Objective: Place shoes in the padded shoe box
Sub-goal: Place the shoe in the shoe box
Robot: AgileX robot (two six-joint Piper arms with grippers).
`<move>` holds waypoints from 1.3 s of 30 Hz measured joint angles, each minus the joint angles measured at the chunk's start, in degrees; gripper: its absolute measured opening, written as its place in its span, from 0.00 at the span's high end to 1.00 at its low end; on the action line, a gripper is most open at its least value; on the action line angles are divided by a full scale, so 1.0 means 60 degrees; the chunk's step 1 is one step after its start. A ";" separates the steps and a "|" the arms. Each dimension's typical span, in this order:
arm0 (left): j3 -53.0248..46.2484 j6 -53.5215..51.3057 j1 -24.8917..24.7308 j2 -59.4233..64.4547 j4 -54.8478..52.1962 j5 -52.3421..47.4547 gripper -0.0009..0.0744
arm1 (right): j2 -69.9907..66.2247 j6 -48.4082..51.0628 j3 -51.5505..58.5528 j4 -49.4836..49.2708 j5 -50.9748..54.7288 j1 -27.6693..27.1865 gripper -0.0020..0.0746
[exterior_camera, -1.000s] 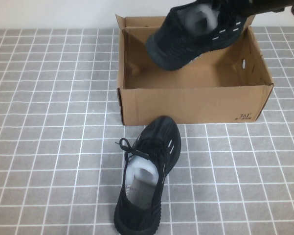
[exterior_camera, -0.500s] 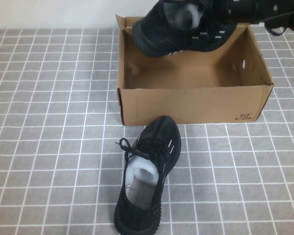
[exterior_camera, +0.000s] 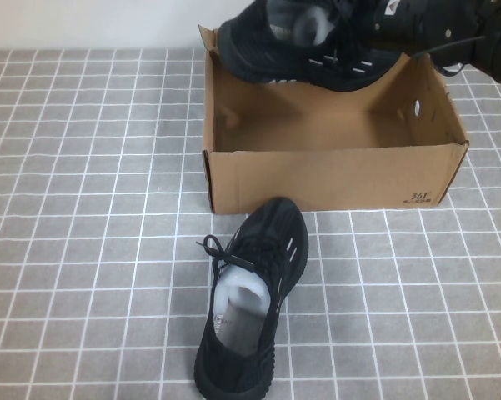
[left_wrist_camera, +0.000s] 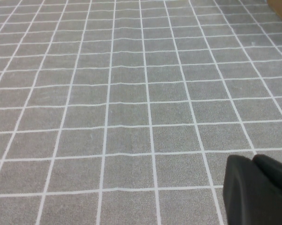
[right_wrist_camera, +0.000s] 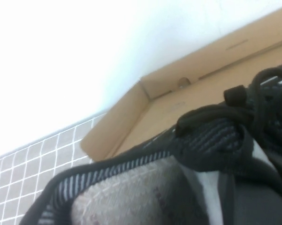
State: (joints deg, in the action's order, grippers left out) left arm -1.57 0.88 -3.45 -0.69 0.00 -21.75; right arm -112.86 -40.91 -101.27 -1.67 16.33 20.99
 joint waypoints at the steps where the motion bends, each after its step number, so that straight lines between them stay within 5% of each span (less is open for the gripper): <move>1: 0.0000 0.0000 0.0000 0.0000 0.0000 0.0000 0.99 | 0.0000 -0.0016 0.0000 0.0045 -0.0019 0.0028 0.96; 18: 0.0000 0.0000 0.0000 0.0000 0.0000 0.0000 0.99 | 0.0114 -0.0970 0.0000 0.0278 0.0490 0.0235 0.96; 30: 0.0000 0.0000 0.0000 0.0000 0.0000 0.0000 0.99 | -0.0239 -0.2040 0.0000 0.2105 0.0571 0.0332 0.96; 39: 0.0000 0.0000 0.0000 0.0000 0.0000 0.0000 0.99 | -0.0912 -0.2372 -0.0062 0.2142 -0.0553 0.0423 0.96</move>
State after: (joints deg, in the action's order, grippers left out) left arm -1.57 0.88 -3.45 -0.69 0.00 -21.75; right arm -118.33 -55.14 -101.65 11.18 13.02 23.53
